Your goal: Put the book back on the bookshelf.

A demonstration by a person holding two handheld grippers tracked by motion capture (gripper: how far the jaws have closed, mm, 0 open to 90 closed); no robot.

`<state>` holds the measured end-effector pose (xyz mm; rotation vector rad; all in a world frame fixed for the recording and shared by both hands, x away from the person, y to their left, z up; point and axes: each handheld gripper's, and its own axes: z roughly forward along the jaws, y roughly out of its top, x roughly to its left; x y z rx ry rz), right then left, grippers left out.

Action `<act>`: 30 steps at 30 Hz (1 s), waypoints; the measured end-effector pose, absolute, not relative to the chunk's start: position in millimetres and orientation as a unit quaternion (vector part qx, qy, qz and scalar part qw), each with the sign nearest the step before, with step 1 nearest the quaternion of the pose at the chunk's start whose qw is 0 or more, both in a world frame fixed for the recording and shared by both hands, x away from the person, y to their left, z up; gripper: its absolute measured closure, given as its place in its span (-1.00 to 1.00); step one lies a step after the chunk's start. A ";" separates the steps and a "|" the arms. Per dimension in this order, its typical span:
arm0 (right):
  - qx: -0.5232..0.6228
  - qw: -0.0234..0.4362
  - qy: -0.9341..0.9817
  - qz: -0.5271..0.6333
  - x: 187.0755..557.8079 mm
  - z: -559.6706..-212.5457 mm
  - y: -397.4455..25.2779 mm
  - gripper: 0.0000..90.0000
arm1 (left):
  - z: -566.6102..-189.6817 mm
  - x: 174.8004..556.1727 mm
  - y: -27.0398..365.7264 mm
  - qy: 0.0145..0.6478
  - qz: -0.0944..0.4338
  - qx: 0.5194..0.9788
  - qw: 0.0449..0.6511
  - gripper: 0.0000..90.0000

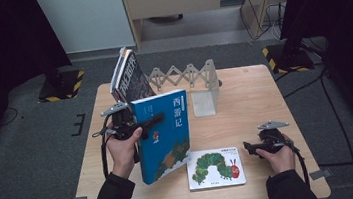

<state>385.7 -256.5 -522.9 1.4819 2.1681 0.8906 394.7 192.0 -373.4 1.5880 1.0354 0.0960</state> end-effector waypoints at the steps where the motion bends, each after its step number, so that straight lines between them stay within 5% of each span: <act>1: 0.526 0.184 0.771 0.310 385.9 -524.0 -257.2 -0.71 | -372.6 395.3 193.0 0.446 0.044 0.679 0.581 0.34; 30: 0.525 0.212 0.761 0.317 385.3 -539.3 -263.1 -0.97 | -327.1 434.2 175.0 0.440 0.087 0.665 0.598 0.35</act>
